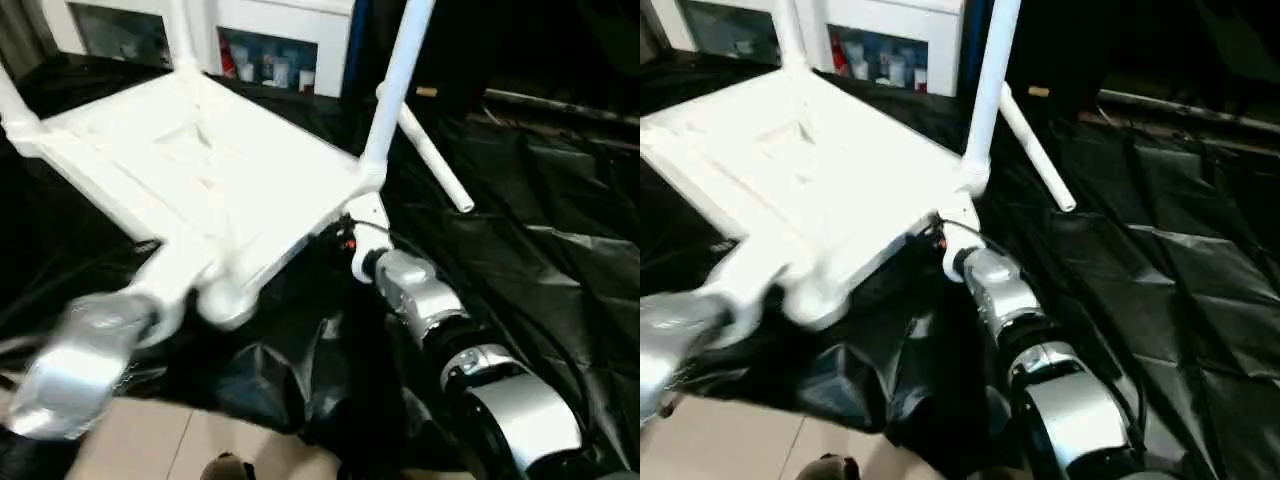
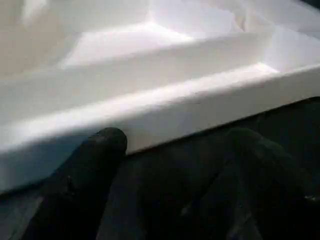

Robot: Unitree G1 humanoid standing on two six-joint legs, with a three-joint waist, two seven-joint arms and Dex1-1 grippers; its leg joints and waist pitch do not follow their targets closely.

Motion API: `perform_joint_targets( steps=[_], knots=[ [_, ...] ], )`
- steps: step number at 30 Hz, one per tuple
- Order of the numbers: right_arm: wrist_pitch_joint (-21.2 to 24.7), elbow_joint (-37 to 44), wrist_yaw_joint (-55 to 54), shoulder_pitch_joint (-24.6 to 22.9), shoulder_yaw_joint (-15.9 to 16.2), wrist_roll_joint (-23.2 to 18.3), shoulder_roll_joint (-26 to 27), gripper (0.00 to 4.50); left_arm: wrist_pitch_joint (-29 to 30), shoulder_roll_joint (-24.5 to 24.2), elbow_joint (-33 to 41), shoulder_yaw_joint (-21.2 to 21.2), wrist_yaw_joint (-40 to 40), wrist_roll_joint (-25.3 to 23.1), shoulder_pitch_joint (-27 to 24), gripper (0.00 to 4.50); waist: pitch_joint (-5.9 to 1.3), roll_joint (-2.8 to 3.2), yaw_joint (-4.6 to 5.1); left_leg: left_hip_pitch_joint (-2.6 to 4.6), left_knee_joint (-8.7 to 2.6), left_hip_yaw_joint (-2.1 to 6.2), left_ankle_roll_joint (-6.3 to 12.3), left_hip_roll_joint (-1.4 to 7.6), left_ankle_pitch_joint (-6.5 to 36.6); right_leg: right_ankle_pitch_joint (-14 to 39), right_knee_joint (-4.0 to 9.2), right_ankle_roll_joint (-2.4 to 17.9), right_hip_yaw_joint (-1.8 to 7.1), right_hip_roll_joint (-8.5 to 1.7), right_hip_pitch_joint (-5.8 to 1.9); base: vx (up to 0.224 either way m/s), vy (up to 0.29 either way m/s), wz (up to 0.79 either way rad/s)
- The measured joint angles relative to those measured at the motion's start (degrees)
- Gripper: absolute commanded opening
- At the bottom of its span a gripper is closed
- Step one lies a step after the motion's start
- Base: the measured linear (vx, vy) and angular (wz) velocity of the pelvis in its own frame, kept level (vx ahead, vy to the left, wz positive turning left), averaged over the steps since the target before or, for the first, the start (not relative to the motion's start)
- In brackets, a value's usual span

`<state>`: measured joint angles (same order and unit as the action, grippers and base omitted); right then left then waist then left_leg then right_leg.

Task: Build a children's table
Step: Rotate table base

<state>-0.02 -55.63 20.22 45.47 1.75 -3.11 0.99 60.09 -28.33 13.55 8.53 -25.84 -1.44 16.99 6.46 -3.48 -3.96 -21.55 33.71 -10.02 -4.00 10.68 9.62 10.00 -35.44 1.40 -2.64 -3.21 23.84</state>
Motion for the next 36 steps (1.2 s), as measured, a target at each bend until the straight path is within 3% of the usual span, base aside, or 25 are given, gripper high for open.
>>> perform_joint_targets(
  steps=[5, 9, 11, 13, 16, 19, 21, 24, 28, 31, 36],
  knots=[
    [5.1, 16.5, -0.5, -6.3, -2.3, -2.9, -2.9, 3.71, -8.7, 7.1, -9.3, 1.2, 3.4, 0.1, 5.2, 1.13, -0.03, 0.55, -1.01, -0.16, 0.06, 0.02, 0.1, 0.04, -0.1, -0.1, 0.1, -0.2, -0.02, 0.0, 0.03, 0.0, 0.0, 0.0],
    [13.9, 33.8, -1.5, -15.2, -4.6, -4.2, -6.1, 3.71, -10.5, 9.7, -9.1, 0.7, 4.2, 0.9, 5.9, 1.13, -0.21, 1.97, -1.05, -0.51, 0.2, 0.06, 0.23, 0.04, 0.0, -0.2, 0.32, -0.2, -0.06, 0.01, 0.1, 0.0, 0.0, 0.0],
    [18.3, 43.0, -3.3, -21.5, -6.2, -4.0, -7.2, 3.71, -13.7, 11.6, -3.9, -2.5, 5.3, 2.7, 2.3, 1.13, -0.38, 2.49, -1.07, -0.54, 0.15, 0.08, 0.29, 0.07, 0.0, -0.2, 0.44, -0.3, -0.14, 0.01, 0.09, 0.0, 0.0, 0.0],
    [20.8, 46.1, -4.5, -24.5, -7.2, -3.5, -7.9, 3.71, -16.7, 13.3, -1.2, -4.7, 6.3, 4.1, 0.4, 1.13, -0.46, 2.83, -0.82, -0.52, 0.15, 0.07, 0.28, 0.07, 0.0, -0.2, 0.4, -0.3, -0.14, 0.01, 0.12, 0.0, 0.0, 0.0],
    [22.6, 55.0, -6.5, -31.2, -8.1, -3.0, -7.6, 3.89, -23.3, 21.4, 4.1, -12.4, 11.9, 7.9, -5.6, 1.2, -0.67, 3.08, -0.01, -0.37, 0.1, 0.09, 0.27, 0.1, 0.0, -0.1, 0.43, -0.4, -0.17, 0.04, 0.01, 0.0, 0.0, 0.0],
    [24.6, 64.0, -7.5, -37.5, -8.7, -5.1, -6.2, 4.07, -26.8, 24.9, 5.9, -17.7, 14.3, 10.3, -14.0, 1.44, -0.88, 2.83, 0.82, -0.39, 0.01, 0.15, 0.26, 0.12, 0.0, 0.1, 0.47, -0.7, -0.27, 0.04, 0.03, 0.0, 0.0, 0.0],
    [26.1, 66.7, -7.7, -39.4, -9.0, -5.6, -6.4, 4.16, -27.8, 25.1, 5.9, -18.4, 14.3, 10.7, -17.7, 1.52, -0.89, 2.44, 0.93, -0.45, 0.06, 0.18, 0.27, 0.13, 0.0, 0.1, 0.48, -0.8, -0.33, 0.04, 0.14, 0.0, 0.0, 0.0],
    [27.5, 68.1, -8.0, -39.2, -8.9, -5.7, -6.6, 4.39, -28.7, 25.9, 6.7, -18.9, 15.3, 10.7, -18.0, 1.75, -1.1, 1.66, 0.63, -0.49, 0.13, 0.22, 0.27, 0.16, 0.0, 0.1, 0.56, -0.8, -0.42, 0.03, 0.08, 0.0, 0.0, 0.0],
    [27.5, 68.4, -8.0, -37.5, -8.2, -5.7, -6.6, 4.5, -31.5, 26.4, 8.3, -16.4, 18.8, 7.7, -16.5, 2.05, -1.6, 0.35, 0.64, -0.48, 0.14, 0.3, 0.27, 0.18, 0.0, 0.1, 1.02, -0.9, -0.67, -0.06, -0.12, 0.0, 0.0, 0.0],
    [27.7, 68.5, -7.9, -37.2, -8.1, -6.5, -6.5, 4.5, -32.9, 27.8, 10.5, -17.1, 17.5, 10.2, -18.1, 2.31, -1.74, 0.07, 0.81, -0.49, 0.13, 0.55, 0.27, 0.27, 0.0, 0.1, 1.91, -0.9, -1.18, -0.16, -0.42, 0.0, 0.0, 0.0],
    [28.8, 69.1, -7.5, -38.2, -7.9, -7.4, -6.5, 4.5, -34.1, 26.6, 11.0, -17.9, 17.7, 10.5, -18.7, 2.64, -1.8, -0.02, 0.89, -0.43, 0.15, 0.47, 0.28, 0.24, 0.0, 0.1, 2.34, -0.9, -1.09, -0.17, -0.61, -0.002, 0.01, -0.02]
  ],
)
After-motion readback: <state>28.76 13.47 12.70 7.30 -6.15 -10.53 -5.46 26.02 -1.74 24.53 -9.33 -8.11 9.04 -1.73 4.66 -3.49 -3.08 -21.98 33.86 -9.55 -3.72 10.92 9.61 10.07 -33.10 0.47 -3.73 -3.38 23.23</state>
